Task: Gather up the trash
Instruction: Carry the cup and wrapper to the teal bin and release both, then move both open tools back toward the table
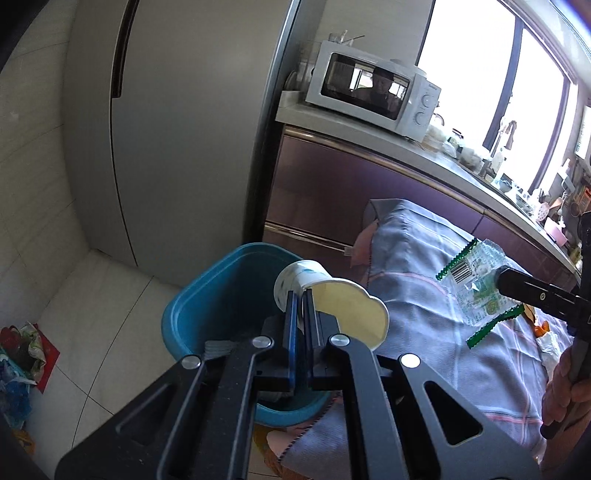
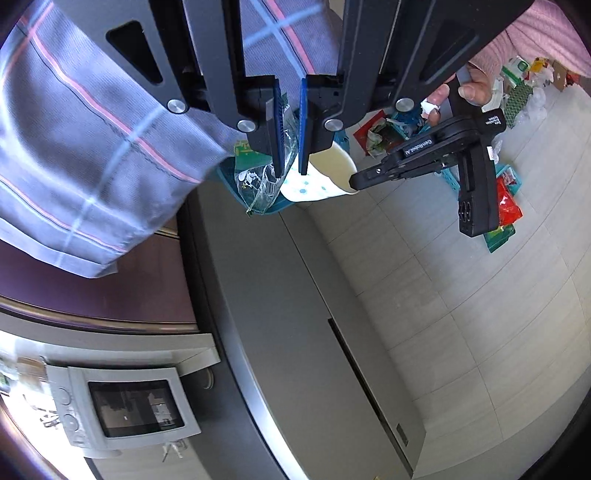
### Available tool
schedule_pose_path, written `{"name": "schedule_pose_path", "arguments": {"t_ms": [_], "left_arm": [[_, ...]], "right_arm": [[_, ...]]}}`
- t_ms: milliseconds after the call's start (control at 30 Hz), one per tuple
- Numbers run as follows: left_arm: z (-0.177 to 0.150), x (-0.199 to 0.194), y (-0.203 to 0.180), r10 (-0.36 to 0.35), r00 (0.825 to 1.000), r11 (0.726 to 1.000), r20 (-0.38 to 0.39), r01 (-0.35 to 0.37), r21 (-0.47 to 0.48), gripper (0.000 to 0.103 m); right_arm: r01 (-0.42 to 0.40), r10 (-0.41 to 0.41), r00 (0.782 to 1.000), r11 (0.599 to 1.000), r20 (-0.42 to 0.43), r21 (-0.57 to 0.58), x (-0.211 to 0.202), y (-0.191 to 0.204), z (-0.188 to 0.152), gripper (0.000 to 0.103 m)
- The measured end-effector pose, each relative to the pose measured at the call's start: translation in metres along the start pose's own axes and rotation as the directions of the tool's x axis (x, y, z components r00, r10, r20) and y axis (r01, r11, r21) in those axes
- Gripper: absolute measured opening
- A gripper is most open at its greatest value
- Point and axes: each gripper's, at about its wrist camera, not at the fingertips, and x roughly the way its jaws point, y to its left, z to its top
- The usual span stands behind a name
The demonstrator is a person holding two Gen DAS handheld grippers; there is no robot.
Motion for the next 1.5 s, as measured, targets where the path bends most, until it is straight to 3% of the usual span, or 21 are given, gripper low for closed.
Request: {"name": "schedule_pose_path", "arguments": {"t_ms": [300, 567, 767, 967, 1167, 1333, 1500], "left_arm": [[0.002, 0.046, 0.017, 0.082, 0.994, 0.997, -0.077, -0.081, 0.011, 0.004], [0.002, 0.096, 0.017, 0.131, 0.982, 0.991, -0.136, -0.127, 0.035, 0.004], [-0.004, 0.116, 0.015, 0.109, 0.979, 0.994, -0.172, -0.106, 0.022, 0.019], [-0.009, 0.113, 0.012, 0.08, 0.984, 0.997, -0.161, -0.081, 0.003, 0.022], [-0.01, 0.084, -0.005, 0.041, 0.995, 0.999, -0.092, -0.04, 0.017, 0.039], [-0.014, 0.055, -0.038, -0.046, 0.998, 0.996, -0.039, 0.049, 0.074, 0.044], [-0.021, 0.034, -0.085, -0.152, 0.988, 0.976, -0.022, 0.154, 0.157, 0.048]], "right_arm": [[-0.012, 0.008, 0.996, 0.999, -0.093, -0.04, 0.06, 0.011, 0.015, 0.006], [0.054, -0.068, 0.984, 0.995, -0.163, -0.09, 0.11, 0.014, 0.014, 0.009], [0.105, -0.123, 0.974, 0.989, -0.19, -0.102, 0.128, 0.012, 0.01, 0.012], [0.103, -0.116, 0.977, 0.991, -0.178, -0.082, 0.114, 0.005, 0.009, 0.013], [0.085, -0.089, 0.988, 0.996, -0.126, -0.041, 0.073, -0.002, 0.003, 0.025], [0.094, -0.093, 0.993, 0.996, -0.069, -0.003, 0.026, -0.008, -0.009, 0.028], [0.14, -0.14, 0.99, 0.989, 0.004, 0.046, -0.026, -0.022, -0.025, 0.033]]}}
